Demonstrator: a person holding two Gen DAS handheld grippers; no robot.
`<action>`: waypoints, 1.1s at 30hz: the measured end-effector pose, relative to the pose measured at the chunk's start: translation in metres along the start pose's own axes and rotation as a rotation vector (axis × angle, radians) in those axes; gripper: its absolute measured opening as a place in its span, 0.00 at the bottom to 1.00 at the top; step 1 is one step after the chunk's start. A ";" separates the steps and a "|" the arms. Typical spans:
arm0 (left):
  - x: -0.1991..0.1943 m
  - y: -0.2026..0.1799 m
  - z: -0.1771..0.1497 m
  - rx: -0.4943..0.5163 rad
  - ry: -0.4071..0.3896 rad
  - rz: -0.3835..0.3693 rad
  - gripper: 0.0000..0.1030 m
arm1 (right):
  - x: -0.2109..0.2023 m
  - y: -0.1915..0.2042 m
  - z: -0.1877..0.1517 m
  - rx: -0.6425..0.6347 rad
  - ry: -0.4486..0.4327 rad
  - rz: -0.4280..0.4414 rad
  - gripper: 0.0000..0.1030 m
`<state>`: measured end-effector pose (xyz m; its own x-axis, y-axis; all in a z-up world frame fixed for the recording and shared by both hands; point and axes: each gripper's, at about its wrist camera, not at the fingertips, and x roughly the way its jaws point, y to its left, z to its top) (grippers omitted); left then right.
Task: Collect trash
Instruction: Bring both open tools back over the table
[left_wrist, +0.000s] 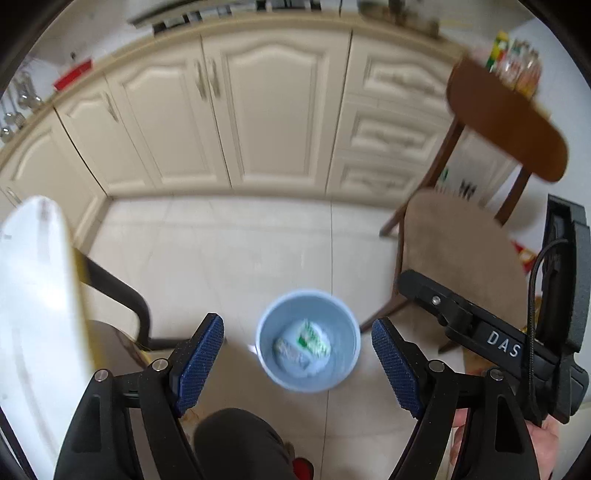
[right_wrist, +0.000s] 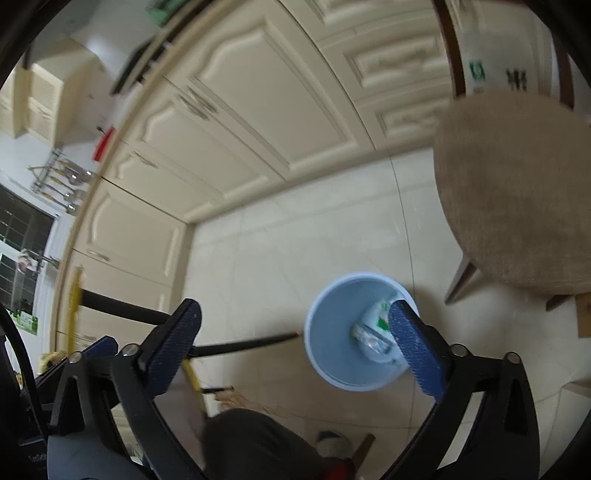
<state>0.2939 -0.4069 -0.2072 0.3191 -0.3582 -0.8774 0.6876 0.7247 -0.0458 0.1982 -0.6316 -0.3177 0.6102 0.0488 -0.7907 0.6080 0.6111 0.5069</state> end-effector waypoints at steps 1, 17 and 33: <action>-0.018 0.005 -0.005 -0.001 -0.035 0.001 0.77 | -0.011 0.012 -0.001 -0.011 -0.021 0.007 1.00; -0.248 0.139 -0.179 -0.186 -0.466 0.220 0.89 | -0.133 0.261 -0.069 -0.420 -0.258 0.027 1.00; -0.373 0.176 -0.395 -0.503 -0.633 0.522 0.98 | -0.161 0.461 -0.201 -0.821 -0.353 0.108 1.00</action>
<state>0.0380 0.0867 -0.0765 0.8999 -0.0639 -0.4313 0.0461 0.9976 -0.0516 0.2778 -0.1989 -0.0257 0.8459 -0.0245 -0.5328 0.0666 0.9960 0.0599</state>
